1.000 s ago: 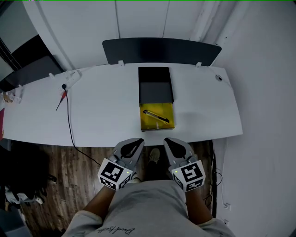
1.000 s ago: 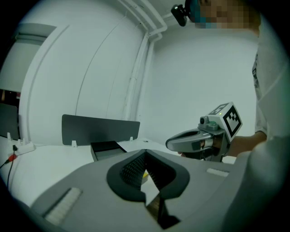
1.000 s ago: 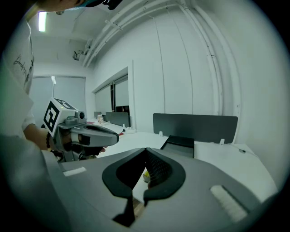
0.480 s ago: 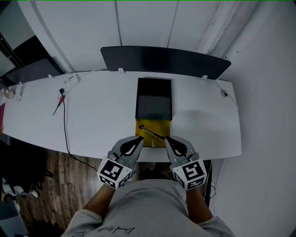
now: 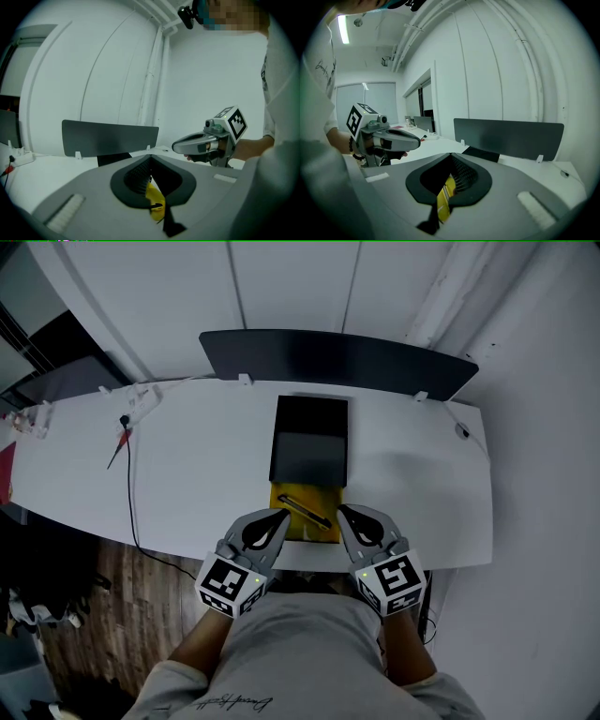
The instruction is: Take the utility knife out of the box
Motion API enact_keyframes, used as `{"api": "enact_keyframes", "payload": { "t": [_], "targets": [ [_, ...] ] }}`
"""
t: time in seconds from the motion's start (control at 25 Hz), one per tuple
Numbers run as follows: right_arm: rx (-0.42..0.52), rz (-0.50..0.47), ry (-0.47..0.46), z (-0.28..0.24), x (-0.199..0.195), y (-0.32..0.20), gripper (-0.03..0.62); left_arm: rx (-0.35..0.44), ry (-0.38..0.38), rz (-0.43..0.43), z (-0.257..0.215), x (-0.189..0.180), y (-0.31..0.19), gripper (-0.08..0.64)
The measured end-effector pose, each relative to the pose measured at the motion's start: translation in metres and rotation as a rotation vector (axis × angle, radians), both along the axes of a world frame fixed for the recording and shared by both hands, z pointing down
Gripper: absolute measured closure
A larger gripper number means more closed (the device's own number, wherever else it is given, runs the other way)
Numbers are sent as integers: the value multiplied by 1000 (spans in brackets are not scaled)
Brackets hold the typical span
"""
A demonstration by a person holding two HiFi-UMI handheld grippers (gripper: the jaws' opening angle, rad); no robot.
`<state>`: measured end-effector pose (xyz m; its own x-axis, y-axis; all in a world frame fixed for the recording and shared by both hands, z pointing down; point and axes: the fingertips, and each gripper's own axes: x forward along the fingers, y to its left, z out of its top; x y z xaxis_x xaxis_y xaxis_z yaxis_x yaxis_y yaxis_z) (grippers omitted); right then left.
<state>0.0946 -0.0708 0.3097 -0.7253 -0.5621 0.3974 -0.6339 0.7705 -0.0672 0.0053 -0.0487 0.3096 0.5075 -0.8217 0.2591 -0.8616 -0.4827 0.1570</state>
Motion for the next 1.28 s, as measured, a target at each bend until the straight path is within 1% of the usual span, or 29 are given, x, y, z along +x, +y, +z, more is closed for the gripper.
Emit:
{"api": "enact_keyframes", "payload": {
  "t": [0.16, 0.4, 0.64, 1.0, 1.28],
  "targets": [
    [-17, -8, -1, 3, 0, -5, 577, -10, -9, -4, 2, -2, -4, 558],
    [-43, 3, 6, 6, -2, -9, 577, -37, -6, 20, 5, -5, -11, 558],
    [-67, 58, 9, 12, 1, -17, 577, -71, -9, 64, 16, -10, -17, 558],
    [-113, 87, 40, 32, -7, -21, 577, -99, -1, 106, 35, -17, -27, 558],
    [-141, 84, 84, 53, -19, -24, 578, -127, 10, 112, 53, -28, -32, 558]
  ]
}}
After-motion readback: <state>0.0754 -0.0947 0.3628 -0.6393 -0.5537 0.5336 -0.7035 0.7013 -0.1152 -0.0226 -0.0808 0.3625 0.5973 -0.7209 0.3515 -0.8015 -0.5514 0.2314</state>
